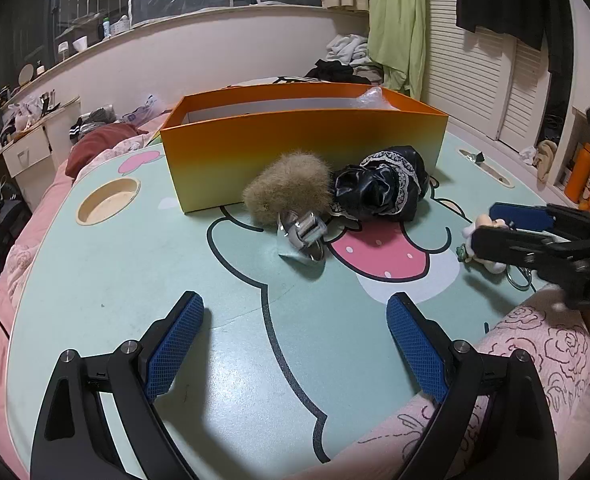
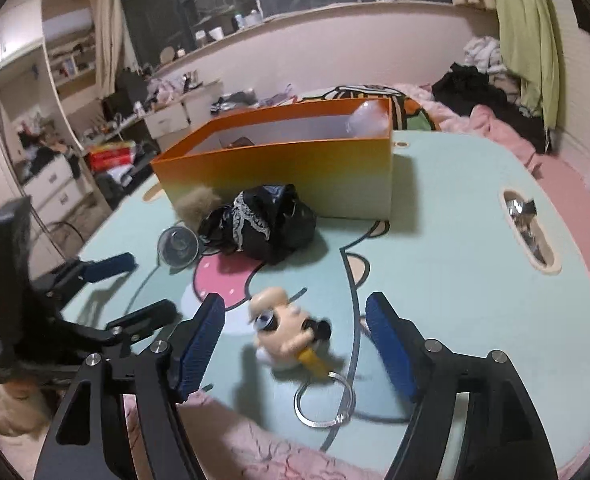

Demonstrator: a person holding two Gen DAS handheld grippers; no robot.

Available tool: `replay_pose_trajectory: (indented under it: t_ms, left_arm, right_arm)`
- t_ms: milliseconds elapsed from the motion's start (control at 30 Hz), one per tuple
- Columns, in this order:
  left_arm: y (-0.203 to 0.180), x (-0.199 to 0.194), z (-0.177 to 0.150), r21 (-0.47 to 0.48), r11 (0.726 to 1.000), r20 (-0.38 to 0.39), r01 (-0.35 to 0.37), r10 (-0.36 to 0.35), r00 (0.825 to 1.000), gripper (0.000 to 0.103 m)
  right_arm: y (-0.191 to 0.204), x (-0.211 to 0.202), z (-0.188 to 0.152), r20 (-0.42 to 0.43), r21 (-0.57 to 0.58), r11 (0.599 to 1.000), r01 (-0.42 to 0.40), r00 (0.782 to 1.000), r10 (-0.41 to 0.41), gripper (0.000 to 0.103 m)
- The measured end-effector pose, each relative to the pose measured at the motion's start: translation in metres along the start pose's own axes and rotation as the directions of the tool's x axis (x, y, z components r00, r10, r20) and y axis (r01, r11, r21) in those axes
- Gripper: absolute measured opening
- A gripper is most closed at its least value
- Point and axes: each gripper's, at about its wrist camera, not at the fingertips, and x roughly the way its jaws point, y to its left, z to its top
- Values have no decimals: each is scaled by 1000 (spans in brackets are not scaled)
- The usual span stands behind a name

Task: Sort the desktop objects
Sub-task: 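Grasp the silver piece with the left gripper while the right grasps the figurine keychain, then drop the silver piece and figurine keychain into the orange box with both grippers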

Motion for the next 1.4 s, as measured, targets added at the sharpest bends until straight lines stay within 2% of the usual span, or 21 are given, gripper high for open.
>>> replay_pose_trajectory:
  t_ms: [33,67,100,133,200,433,600,767,833,900,967,1067,1200,1300,1400]
  left_arm:
    - [0,0,0,0,1000,0,-1,1,1000,93]
    - [0,0,0,0,1000,0,0,0,1000,93]
    - [1,0,-1,2,1000,0,0,0,1000,93]
    - [2,0,-1,1,1000,0,1,-1,1000,93]
    - [2,0,-1,-4,1000,3,7,-7,1000,93]
    - [7,-8,8,-12,999,17,53,-53,998,93]
    - [9,-8,24,-21,1000,30,23,-23,999,92]
    - [14,1,36,-40,999,15,21,-20,1000,80]
    - [14,7,39,-37,999,-5,13,-13,1000,71]
    - [11,16,43,-22,999,-29,37,-38,999,63]
    - [10,23,43,-16,998,-59,58,-59,997,30]
    - [11,22,38,-25,995,-56,99,-100,993,30]
    - [18,-7,33,-24,994,20,107,-107,994,30]
    - [23,-30,49,-42,988,79,151,-147,986,30]
    - [25,-38,77,-40,991,140,131,-125,982,30]
  right_arm:
    - [2,7,-1,-21,-13,1000,23,1000,-23,73]
    - [5,8,-2,-11,-33,998,46,999,-46,69]
    - [8,8,-4,-7,-52,997,55,998,-55,57]
    - [12,8,-6,3,-78,994,74,997,-74,35]
    - [13,6,-8,19,-81,994,73,997,-71,35]
    - [-12,-5,-12,79,45,999,22,997,-26,35]
    - [-11,-5,-9,73,42,999,22,997,-25,35]
    - [-11,-4,-9,66,45,999,17,998,-20,35]
    - [-11,-4,-10,65,45,999,15,998,-18,35]
    - [-11,-4,-10,64,45,999,14,998,-17,35]
    - [-11,-4,-10,64,46,999,13,998,-16,35]
    - [-11,-5,-10,71,43,999,15,997,-18,35]
    - [-7,-12,-7,102,27,999,17,995,-20,35]
    - [-4,-21,11,136,32,999,-19,991,15,35]
    - [-8,-21,52,169,67,995,-72,984,60,35]
